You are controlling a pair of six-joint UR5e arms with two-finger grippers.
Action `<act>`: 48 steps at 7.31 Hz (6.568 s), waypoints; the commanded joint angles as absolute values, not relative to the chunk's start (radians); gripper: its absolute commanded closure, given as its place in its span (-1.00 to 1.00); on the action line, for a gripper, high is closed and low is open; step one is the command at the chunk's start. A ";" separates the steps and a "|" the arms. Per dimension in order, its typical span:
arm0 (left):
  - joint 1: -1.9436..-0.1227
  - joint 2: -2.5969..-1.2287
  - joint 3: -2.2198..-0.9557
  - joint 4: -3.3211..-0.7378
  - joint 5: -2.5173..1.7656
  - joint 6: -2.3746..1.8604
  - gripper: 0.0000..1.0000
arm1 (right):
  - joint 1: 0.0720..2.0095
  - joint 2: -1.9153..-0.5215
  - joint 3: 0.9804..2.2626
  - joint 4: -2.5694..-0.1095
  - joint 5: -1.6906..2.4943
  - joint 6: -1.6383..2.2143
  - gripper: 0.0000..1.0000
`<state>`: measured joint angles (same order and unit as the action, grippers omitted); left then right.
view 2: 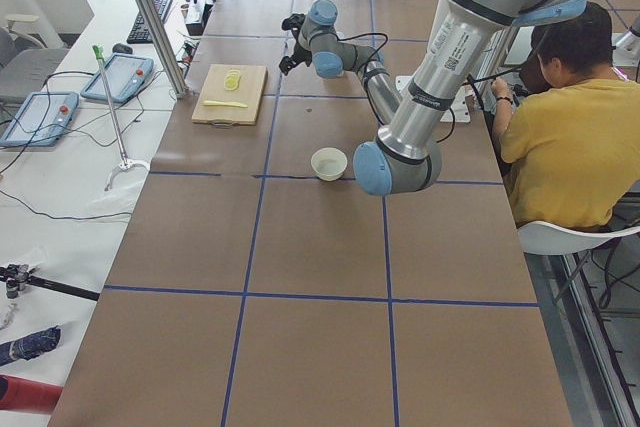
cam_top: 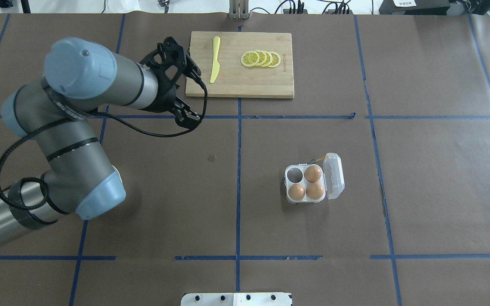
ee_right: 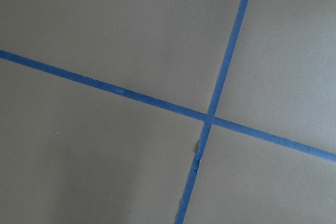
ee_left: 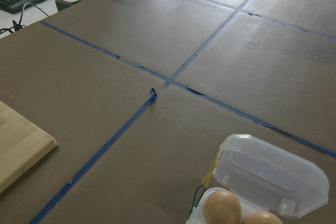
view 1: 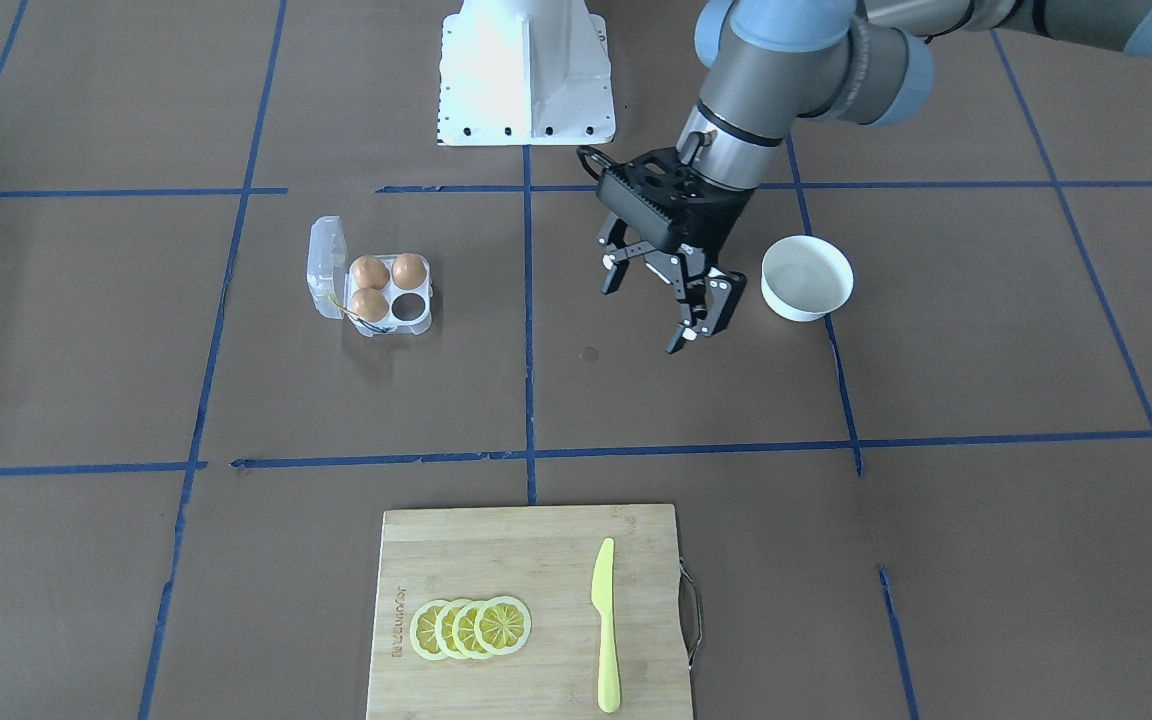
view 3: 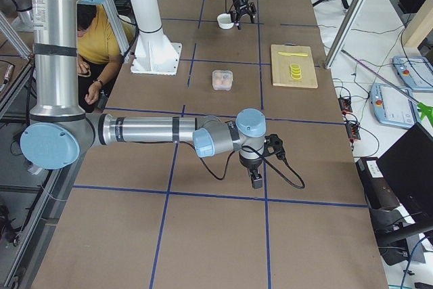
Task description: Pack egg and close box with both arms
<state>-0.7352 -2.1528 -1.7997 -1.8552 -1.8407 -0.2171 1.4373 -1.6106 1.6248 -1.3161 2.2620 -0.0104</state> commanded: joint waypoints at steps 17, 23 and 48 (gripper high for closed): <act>-1.574 -1.548 -1.588 -1.572 -2.383 0.229 -1.00 | 1.437 -1.591 1.600 -1.315 2.263 0.009 -1.00; -1.628 -1.597 -1.598 -1.582 -2.284 0.227 -1.00 | 1.437 -1.600 1.629 -1.315 2.270 0.041 -0.96; -1.628 -1.594 -1.615 -1.583 -2.284 0.233 -1.00 | 0.713 -1.369 2.045 -1.513 1.951 1.096 1.00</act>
<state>-1.6275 -1.5973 -1.6178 -1.5825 -2.2827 0.2309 0.6664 -1.2940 2.0466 -1.5074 1.9445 1.1989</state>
